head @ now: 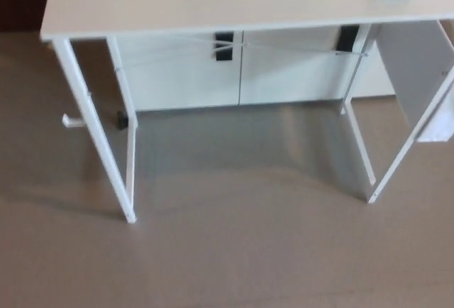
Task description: The robot walks towards a desk on which a file tray is kept in the middle and a cube is kept to its right. The robot lifts the cube using its right hand and places it on the file tray.
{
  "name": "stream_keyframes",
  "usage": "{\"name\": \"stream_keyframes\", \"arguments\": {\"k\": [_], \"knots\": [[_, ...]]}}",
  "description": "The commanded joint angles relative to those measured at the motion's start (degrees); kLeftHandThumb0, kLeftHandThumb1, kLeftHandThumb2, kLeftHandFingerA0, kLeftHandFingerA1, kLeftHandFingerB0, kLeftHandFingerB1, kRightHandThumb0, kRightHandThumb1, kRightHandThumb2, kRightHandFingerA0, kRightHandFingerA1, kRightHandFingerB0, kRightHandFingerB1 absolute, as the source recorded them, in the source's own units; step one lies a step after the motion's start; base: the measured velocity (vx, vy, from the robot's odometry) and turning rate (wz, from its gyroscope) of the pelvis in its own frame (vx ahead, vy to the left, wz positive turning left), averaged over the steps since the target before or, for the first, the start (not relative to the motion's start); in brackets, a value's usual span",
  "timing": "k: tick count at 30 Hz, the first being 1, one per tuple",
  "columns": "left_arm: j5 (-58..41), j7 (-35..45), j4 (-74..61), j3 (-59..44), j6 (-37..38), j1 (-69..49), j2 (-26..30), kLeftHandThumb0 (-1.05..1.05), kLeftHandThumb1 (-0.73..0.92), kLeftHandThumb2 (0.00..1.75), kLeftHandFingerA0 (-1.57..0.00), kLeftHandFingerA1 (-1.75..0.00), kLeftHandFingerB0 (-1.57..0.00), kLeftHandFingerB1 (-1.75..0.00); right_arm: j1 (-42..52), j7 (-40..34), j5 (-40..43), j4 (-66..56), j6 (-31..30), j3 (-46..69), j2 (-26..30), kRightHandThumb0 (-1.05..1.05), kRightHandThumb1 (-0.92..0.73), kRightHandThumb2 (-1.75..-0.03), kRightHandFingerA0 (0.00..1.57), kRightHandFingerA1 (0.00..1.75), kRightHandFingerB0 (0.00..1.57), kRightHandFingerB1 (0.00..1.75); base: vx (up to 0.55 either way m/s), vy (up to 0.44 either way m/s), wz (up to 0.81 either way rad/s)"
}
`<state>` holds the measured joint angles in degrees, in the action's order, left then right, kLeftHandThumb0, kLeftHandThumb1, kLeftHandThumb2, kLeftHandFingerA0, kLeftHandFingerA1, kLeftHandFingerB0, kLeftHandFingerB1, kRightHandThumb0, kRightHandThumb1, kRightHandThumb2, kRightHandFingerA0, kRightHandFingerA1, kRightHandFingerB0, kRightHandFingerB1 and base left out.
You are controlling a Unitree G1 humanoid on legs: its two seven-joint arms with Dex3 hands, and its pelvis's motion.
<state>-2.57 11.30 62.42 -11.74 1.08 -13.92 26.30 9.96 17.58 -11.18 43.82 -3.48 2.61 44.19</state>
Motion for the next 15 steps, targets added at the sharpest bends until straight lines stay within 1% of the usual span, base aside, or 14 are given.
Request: {"name": "stream_keyframes", "arguments": {"k": [1,2,3,4,5,7,8,9,10,11,12,13,14,15], "knots": [[-1.37,0.62,0.88,-1.55,0.05,-0.20,-0.01,-0.81,0.47,1.01,-0.28,-0.74,-0.31,-0.71,-0.61,1.56,1.24,2.52,0.93,0.57,0.30,-0.54,-0.65,-0.61,0.19,0.36,0.16,0.27,0.31,0.078,0.01],[-1.15,0.48,0.94,-1.48,-0.21,-0.07,0.05,-0.82,0.46,1.00,-0.29,-0.74,-0.33,-0.72,-1.18,-0.24,0.17,3.24,0.18,0.00,0.05,-0.31,-0.38,-0.94,0.09,0.52,0.07,0.50,0.32,0.069,0.09],[-1.01,0.43,1.00,-1.46,-0.28,-0.01,0.08,-0.82,0.46,1.00,-0.29,-0.74,-0.33,-0.72,-1.47,-1.16,-0.46,3.68,0.02,-0.33,-0.04,-0.31,-0.38,-0.94,0.09,0.52,0.07,0.50,0.34,0.045,0.10],[-1.24,0.75,1.36,-1.71,0.32,0.03,0.03,-0.79,0.46,1.00,-0.27,-0.73,-0.31,-0.71,-1.24,-0.85,-2.03,2.60,-0.87,-1.75,0.74,-0.67,-0.53,-0.82,0.27,0.48,0.11,0.39,0.34,-0.006,0.13],[-0.46,0.15,1.59,-1.13,0.52,0.18,0.14,-0.78,0.49,1.05,-0.24,-0.71,-0.27,-0.69,-1.29,-0.11,-1.25,1.99,-1.98,-1.35,0.69,-0.66,-0.53,-0.80,0.26,0.47,0.13,0.39,0.29,-0.025,0.21],[0.60,-0.53,2.09,-0.13,0.72,0.43,0.38,-0.80,0.49,1.04,-0.28,-0.73,-0.30,-0.70,1.13,-0.33,-1.75,-2.12,-2.13,-1.52,1.45,-0.68,-0.55,-0.85,0.30,0.49,0.11,0.39,0.35,-0.085,0.28],[1.40,-0.42,2.56,0.77,1.44,0.50,0.67,-0.82,0.51,1.06,-0.28,-0.73,-0.29,-0.70,3.07,-0.93,-2.04,-4.95,-1.81,-1.13,1.98,-0.69,-0.55,-0.86,0.41,0.55,0.14,0.40,0.48,-0.155,0.46],[1.79,-0.27,2.40,1.36,1.64,0.38,0.86,-0.82,0.51,1.06,-0.28,-0.73,-0.29,-0.70,4.08,-0.57,-2.33,-6.76,-2.30,-1.15,2.45,-0.69,-0.55,-0.86,0.41,0.55,0.14,0.40,0.37,-0.362,-0.33],[1.69,-0.30,2.47,1.50,1.67,0.41,0.90,-0.82,0.51,1.06,-0.28,-0.73,-0.29,-0.70,4.35,-0.56,-2.27,-7.32,-2.63,-1.11,2.47,-0.69,-0.55,-0.86,0.41,0.55,0.14,0.40,0.35,-0.327,0.65],[1.30,-1.16,2.94,1.22,1.93,0.56,0.67,-0.81,0.68,0.69,-0.32,-0.86,-0.34,-0.78,1.90,0.74,-0.39,-4.46,-4.39,-0.46,1.27,-0.65,-0.54,-0.80,0.20,0.45,0.14,0.38,0.35,-0.329,0.33],[0.91,-0.52,3.10,1.05,2.35,0.51,0.68,-0.84,0.48,1.01,-0.34,-0.76,-0.33,-0.72,0.67,0.92,-0.78,-2.52,-3.75,-1.09,1.15,-0.66,-0.54,-0.81,0.21,0.46,0.12,0.38,0.33,-0.324,0.15],[0.61,-0.62,3.28,0.82,2.28,0.75,0.61,-0.78,0.68,0.71,-0.32,-0.82,-0.33,-0.75,-0.17,0.64,-1.13,-1.62,-3.62,-1.44,1.05,-0.65,-0.53,-0.81,0.27,0.49,0.14,0.39,0.31,-0.314,0.08],[0.60,-1.01,3.41,0.79,2.24,0.99,0.56,-0.80,0.50,1.05,-0.33,-0.74,-0.31,-0.70,-1.16,-0.31,-1.29,-0.27,-2.90,-1.51,0.63,-0.59,-0.63,-0.59,0.29,0.38,0.23,0.28,0.21,-0.084,-0.01],[0.77,-1.29,3.54,0.93,1.96,1.15,0.56,-0.79,0.49,1.04,-0.31,-0.74,-0.30,-0.70,-1.76,0.15,-0.84,0.99,-2.46,-1.42,0.46,-0.60,-0.66,-0.60,0.22,0.35,0.17,0.27,0.16,-0.023,-0.01]]}}
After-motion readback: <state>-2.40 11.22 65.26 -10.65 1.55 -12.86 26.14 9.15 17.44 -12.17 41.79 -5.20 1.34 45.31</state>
